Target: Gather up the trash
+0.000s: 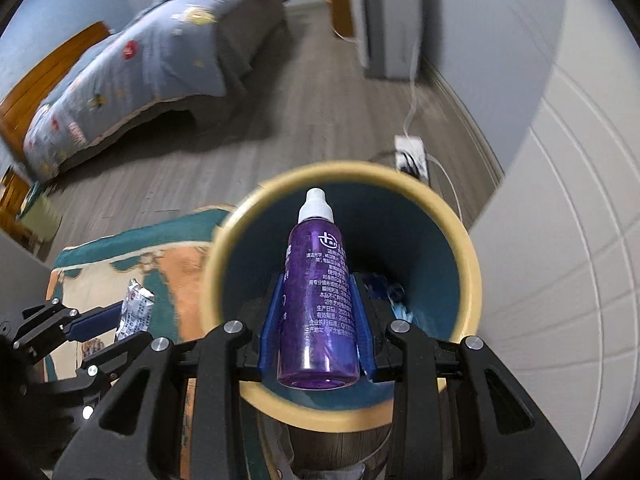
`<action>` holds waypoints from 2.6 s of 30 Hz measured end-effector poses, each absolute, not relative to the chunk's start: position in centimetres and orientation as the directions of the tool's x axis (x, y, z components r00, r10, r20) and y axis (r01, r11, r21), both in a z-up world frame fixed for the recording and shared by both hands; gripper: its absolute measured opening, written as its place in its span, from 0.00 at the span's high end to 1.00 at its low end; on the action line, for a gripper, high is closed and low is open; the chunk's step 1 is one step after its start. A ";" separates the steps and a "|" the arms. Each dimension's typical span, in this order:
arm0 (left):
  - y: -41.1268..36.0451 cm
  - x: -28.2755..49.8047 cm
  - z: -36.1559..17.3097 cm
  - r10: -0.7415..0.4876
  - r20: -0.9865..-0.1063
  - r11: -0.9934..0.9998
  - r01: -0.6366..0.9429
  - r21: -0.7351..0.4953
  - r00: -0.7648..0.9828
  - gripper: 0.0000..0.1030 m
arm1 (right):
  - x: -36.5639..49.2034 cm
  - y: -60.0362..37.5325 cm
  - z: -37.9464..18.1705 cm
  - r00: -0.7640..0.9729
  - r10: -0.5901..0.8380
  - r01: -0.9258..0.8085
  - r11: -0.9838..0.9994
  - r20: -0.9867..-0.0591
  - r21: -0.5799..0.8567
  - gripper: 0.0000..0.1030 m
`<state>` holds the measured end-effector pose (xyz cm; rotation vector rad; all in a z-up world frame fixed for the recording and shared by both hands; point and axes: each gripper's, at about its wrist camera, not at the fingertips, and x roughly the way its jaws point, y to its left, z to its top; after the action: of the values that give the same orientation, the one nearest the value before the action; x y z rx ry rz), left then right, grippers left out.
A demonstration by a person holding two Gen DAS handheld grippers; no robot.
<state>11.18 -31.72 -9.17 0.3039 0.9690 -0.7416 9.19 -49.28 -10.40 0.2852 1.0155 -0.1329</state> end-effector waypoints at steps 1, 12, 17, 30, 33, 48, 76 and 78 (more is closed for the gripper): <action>-32.5 11.2 -9.3 -0.429 -0.834 0.712 0.698 -0.076 0.346 0.70 | 9.1 -49.8 -11.0 0.512 0.023 0.258 0.950 -0.859 0.179 0.69; -37.4 13.5 -10.7 -0.380 -0.843 0.657 0.752 0.044 0.381 0.50 | 9.7 -52.9 -13.8 0.507 0.011 0.391 0.888 -0.862 0.242 0.41; -35.7 14.0 -11.3 -0.399 -0.843 0.679 0.734 -0.006 0.362 0.43 | 9.6 -53.0 -14.6 0.471 -0.015 0.397 0.897 -0.882 0.197 0.41; -29.5 10.6 -6.0 -0.435 -0.772 0.764 0.643 -0.045 0.464 0.05 | 4.7 -51.0 -7.6 0.493 -0.082 0.375 0.919 -0.866 0.126 0.06; -28.2 9.6 -4.3 -0.449 -0.746 0.771 0.635 -0.045 0.492 0.05 | 2.2 -49.6 -5.8 0.517 -0.088 0.355 0.927 -0.852 0.119 0.06; -24.8 4.8 -2.2 -0.422 -0.735 0.824 0.563 -0.068 0.530 0.05 | -3.2 -46.7 -1.3 0.621 -0.167 0.353 0.932 -0.766 0.084 0.06; -24.6 5.0 -4.1 -0.382 -0.732 0.840 0.542 -0.022 0.563 0.05 | -3.5 -47.9 -2.7 0.564 -0.220 0.437 0.897 -0.796 0.061 0.06; -24.6 5.0 -4.1 -0.383 -0.732 0.841 0.541 -0.023 0.563 0.05 | -3.5 -47.9 -2.6 0.564 -0.220 0.437 0.897 -0.796 0.062 0.06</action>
<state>4.98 -24.58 -4.15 0.2141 0.8052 -0.5485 -3.47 -47.94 -2.65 0.2659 0.8931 -0.3920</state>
